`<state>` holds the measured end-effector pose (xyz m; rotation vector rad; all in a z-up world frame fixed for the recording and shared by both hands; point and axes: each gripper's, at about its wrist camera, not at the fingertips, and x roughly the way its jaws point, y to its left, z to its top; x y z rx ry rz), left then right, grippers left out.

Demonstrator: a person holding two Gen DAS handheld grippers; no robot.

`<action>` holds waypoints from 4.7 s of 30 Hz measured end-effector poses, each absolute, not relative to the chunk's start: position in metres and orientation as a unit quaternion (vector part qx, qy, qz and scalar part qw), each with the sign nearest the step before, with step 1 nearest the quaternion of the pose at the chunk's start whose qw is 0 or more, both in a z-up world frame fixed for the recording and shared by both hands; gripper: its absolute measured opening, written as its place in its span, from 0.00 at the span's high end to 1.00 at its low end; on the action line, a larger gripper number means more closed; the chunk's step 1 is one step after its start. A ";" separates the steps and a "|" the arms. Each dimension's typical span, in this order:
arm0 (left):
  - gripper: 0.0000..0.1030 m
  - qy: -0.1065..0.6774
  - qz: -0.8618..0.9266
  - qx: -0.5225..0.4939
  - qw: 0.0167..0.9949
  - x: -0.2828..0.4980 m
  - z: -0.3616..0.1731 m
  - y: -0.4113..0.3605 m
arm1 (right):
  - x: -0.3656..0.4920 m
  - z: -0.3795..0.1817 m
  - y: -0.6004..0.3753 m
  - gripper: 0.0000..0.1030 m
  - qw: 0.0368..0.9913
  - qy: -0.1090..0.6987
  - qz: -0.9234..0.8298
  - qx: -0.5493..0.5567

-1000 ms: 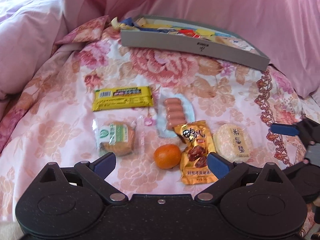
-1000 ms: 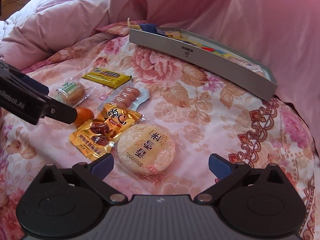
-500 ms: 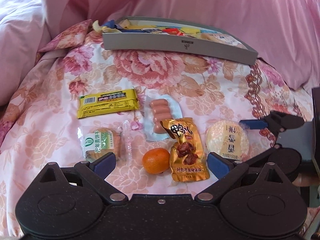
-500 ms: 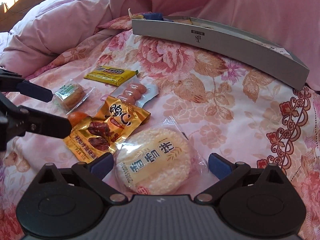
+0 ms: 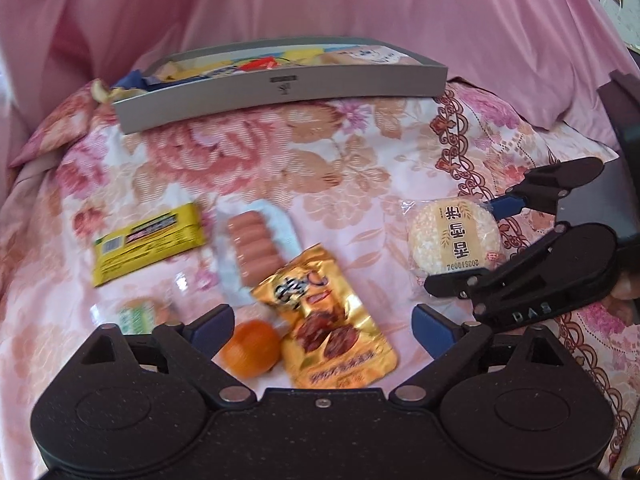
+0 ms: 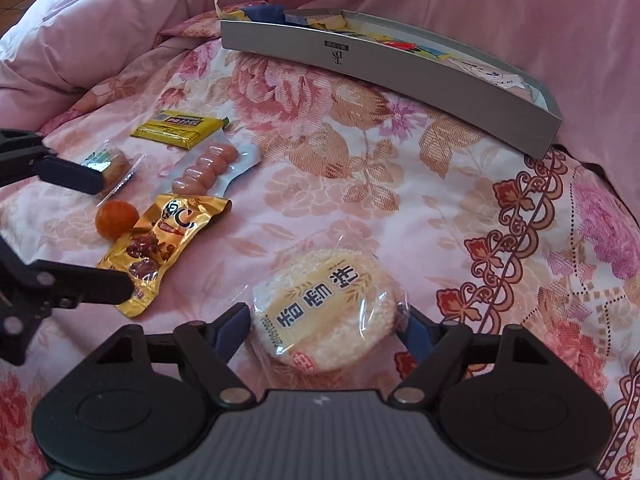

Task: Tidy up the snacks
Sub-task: 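Grasp the gold duck-snack bag with the left tool while the right tool grasps the round rice cake, then lift the duck-snack bag and rice cake and carry them over the tray, then lower both items into the tray and open both tools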

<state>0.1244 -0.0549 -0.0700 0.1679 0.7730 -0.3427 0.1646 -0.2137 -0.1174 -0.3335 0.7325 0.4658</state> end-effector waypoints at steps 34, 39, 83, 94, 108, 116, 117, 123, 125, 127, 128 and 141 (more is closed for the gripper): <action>0.37 0.451 -0.141 0.031 0.881 0.164 -0.088 -0.068 | 0.152 -0.122 -0.213 0.07 0.889 0.352 0.232 -0.179; 0.47 0.450 -0.134 0.046 0.882 0.163 -0.088 -0.066 | 0.149 -0.127 -0.208 0.03 0.886 0.344 0.236 -0.200; 0.57 0.335 -0.068 -0.015 0.940 0.151 -0.050 -0.051 | 0.133 -0.108 -0.197 0.27 0.950 0.164 0.171 -0.206; 0.57 0.290 -0.047 -0.058 0.954 0.184 -0.002 -0.043 | 0.143 -0.092 -0.193 0.27 0.960 0.107 0.168 -0.195; 0.56 0.246 -0.008 -0.099 0.964 0.285 0.053 -0.034 | 0.218 -0.044 -0.191 0.27 0.980 0.027 0.143 -0.133; 0.56 0.267 -0.001 -0.087 0.960 0.339 0.043 -0.046 | 0.275 -0.041 -0.193 0.27 0.985 0.050 0.140 -0.089; 0.56 0.271 -0.001 -0.086 0.959 0.344 0.040 -0.047 | 0.279 -0.043 -0.193 0.27 0.985 0.053 0.140 -0.087; 0.56 0.280 -0.008 -0.089 0.956 0.358 0.026 -0.057 | 0.295 -0.051 -0.196 0.27 0.985 0.068 0.142 -0.076; 0.56 0.282 -0.010 -0.083 0.956 0.360 0.024 -0.061 | 0.298 -0.052 -0.197 0.26 0.984 0.074 0.141 -0.076; 0.56 0.287 -0.014 -0.077 0.955 0.364 0.022 -0.065 | 0.304 -0.051 -0.196 0.26 0.984 0.083 0.138 -0.070; 0.56 0.292 -0.016 -0.076 0.953 0.366 0.021 -0.066 | 0.306 -0.051 -0.197 0.26 0.984 0.088 0.137 -0.068; 0.50 0.313 -0.014 -0.059 0.948 0.376 0.011 -0.079 | 0.316 -0.054 -0.198 0.24 0.984 0.113 0.133 -0.047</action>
